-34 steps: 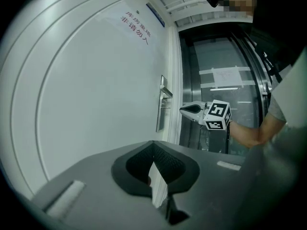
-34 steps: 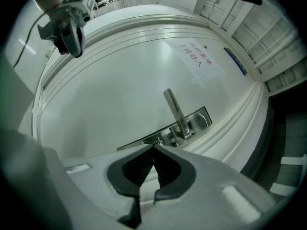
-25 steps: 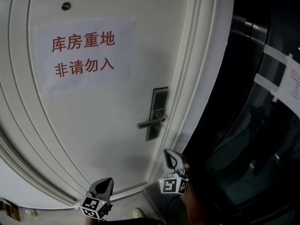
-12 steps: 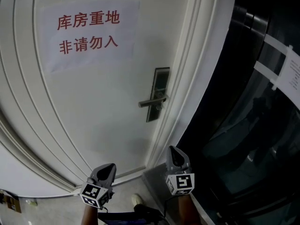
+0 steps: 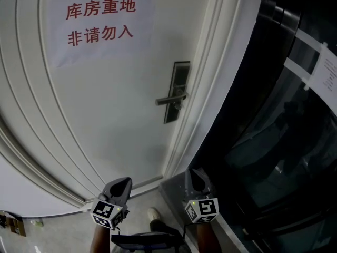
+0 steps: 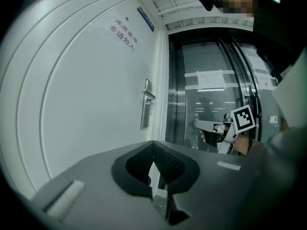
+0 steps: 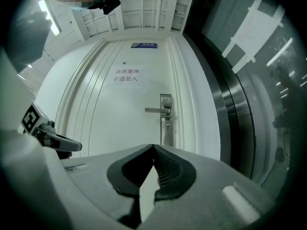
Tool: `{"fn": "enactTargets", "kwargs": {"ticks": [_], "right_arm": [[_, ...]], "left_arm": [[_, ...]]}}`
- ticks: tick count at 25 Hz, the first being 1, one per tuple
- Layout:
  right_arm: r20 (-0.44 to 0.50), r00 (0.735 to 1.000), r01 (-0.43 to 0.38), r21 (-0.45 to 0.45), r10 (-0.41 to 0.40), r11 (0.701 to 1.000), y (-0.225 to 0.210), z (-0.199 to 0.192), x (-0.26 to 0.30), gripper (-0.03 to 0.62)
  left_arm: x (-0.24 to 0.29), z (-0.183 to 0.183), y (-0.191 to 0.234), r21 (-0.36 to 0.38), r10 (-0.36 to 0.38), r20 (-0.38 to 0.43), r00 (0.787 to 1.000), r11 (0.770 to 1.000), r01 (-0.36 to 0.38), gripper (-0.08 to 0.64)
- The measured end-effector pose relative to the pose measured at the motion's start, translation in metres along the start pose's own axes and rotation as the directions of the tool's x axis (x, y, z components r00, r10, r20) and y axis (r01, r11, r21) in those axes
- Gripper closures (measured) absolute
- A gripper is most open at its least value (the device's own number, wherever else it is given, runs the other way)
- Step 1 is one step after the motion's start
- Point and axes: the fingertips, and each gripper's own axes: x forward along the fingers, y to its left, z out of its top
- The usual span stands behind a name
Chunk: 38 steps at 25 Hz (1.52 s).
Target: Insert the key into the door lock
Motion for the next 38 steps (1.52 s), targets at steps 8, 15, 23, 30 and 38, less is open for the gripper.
{"fn": "enactTargets", "kwargs": {"ticks": [8, 15, 23, 30, 38], "right_arm": [[-0.042, 0.999, 0.005, 0.049, -0.003, 0.999, 0.016, -0.021, -0.027, 0.591], [-0.064, 0.998, 0.013, 0.036, -0.01, 0.999, 0.027, -0.027, -0.038, 0.591], [-0.059, 0.998, 0.008, 0.019, -0.007, 1.0, 0.033, -0.023, -0.038, 0.591], [-0.06, 0.998, 0.004, 0.009, -0.004, 1.0, 0.033, -0.024, -0.036, 0.591], [-0.066, 0.998, 0.012, 0.011, -0.011, 1.0, 0.03, -0.023, -0.034, 0.591]], "left_arm": [[-0.01, -0.005, -0.011, 0.01, -0.035, -0.009, 0.999, 0.999, 0.035, 0.558], [-0.019, -0.005, -0.013, 0.014, -0.043, -0.009, 0.999, 0.999, 0.043, 0.558], [-0.026, -0.002, -0.011, 0.016, -0.041, -0.003, 0.999, 0.999, 0.041, 0.558], [-0.025, -0.002, -0.009, 0.014, -0.043, 0.0, 0.999, 0.999, 0.043, 0.558], [-0.02, -0.003, -0.01, 0.015, -0.05, -0.002, 0.999, 0.999, 0.05, 0.558]]}}
